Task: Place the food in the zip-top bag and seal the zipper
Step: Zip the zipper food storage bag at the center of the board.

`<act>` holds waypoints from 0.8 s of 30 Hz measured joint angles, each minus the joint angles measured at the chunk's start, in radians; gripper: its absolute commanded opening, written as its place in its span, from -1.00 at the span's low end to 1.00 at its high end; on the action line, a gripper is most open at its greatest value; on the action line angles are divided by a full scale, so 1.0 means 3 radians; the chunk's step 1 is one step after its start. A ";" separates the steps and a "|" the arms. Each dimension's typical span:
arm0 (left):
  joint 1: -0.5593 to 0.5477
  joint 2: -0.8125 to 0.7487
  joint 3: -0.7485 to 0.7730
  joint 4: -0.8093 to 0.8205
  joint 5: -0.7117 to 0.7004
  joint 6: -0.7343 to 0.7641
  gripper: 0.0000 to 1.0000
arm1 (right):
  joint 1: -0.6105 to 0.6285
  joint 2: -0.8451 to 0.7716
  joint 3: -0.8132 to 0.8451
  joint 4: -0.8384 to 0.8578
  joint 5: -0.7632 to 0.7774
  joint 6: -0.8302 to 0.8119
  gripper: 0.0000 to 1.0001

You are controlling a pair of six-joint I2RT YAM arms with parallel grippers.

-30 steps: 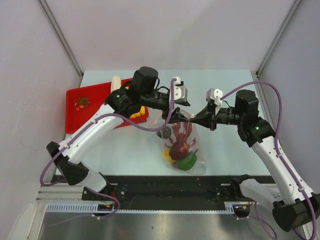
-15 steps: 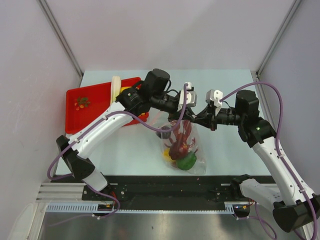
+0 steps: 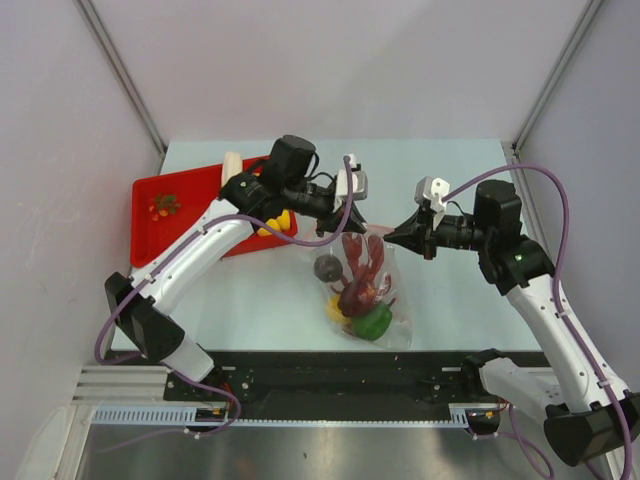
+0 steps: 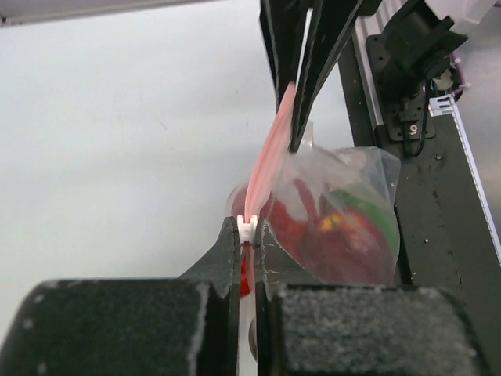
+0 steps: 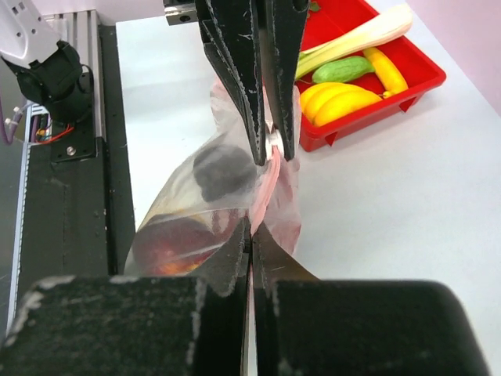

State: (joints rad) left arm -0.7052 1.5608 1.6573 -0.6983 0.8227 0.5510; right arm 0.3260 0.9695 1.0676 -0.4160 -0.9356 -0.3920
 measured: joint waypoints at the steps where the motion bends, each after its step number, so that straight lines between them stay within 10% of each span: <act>1: 0.0028 -0.0003 -0.0018 -0.0011 -0.0001 0.0001 -1.00 | -0.0011 -0.0005 -0.0001 0.0008 0.0008 0.0014 -1.00; 24: 0.0802 -0.0341 -0.0554 -0.0398 -0.0045 0.0263 -0.99 | -0.0491 -0.0092 -0.0022 0.0186 0.0273 0.0398 -1.00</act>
State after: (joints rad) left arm -0.4644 1.4586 1.4910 -0.8177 0.8093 0.6300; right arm 0.1787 0.9421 1.0611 -0.3603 -0.8536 -0.2726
